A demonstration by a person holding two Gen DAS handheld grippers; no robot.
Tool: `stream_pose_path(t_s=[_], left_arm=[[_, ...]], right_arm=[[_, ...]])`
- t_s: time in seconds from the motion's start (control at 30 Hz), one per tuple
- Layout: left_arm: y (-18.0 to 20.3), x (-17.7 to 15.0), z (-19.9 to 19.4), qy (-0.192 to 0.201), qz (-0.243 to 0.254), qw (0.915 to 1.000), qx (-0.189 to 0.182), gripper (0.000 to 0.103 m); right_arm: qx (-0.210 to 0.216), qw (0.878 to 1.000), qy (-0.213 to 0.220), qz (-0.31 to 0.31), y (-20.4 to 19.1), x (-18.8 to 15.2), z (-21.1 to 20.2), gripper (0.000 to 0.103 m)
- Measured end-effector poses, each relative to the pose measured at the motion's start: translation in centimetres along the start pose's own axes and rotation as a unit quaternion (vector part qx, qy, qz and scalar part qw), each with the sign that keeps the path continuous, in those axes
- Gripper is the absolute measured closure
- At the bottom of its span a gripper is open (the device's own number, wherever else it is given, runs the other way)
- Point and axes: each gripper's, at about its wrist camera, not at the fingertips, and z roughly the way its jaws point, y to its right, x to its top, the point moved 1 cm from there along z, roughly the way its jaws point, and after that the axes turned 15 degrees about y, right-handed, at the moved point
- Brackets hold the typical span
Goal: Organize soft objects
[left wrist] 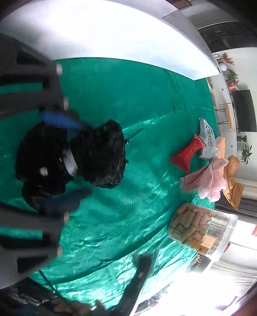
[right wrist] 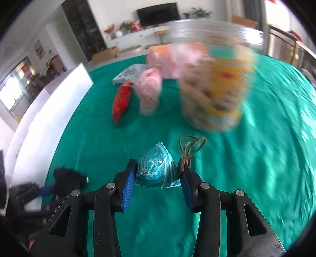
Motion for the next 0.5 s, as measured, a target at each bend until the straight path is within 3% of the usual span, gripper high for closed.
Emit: stream_pose_path(t_s=[0.03,0.1,0.17,0.5], left_arm=[[0.1,-0.1,0.2,0.005,0.001,1.0000,0.008,0.007],[0.3,-0.7,1.4,0.010,0.010,0.9995,0.028,0.007],[0.5,-0.7,2.3,0.020,0.028,0.9986,0.039,0.000],[-1.3,2.6,6.1,0.039,0.008,0.9980,0.049,0.000]], right_arm=[[-0.022,1.000,0.008,0.001,0.9,-0.7,-0.9,0.058],[-0.049,0.999,0.011,0.010,2.5,-2.1,-1.6,0.058],[-0.060,0.998,0.001,0.016,3.6,-3.1,-1.1,0.057],[-0.072,0.997,0.030,0.023,4.4,-3.7,0.1,0.044]])
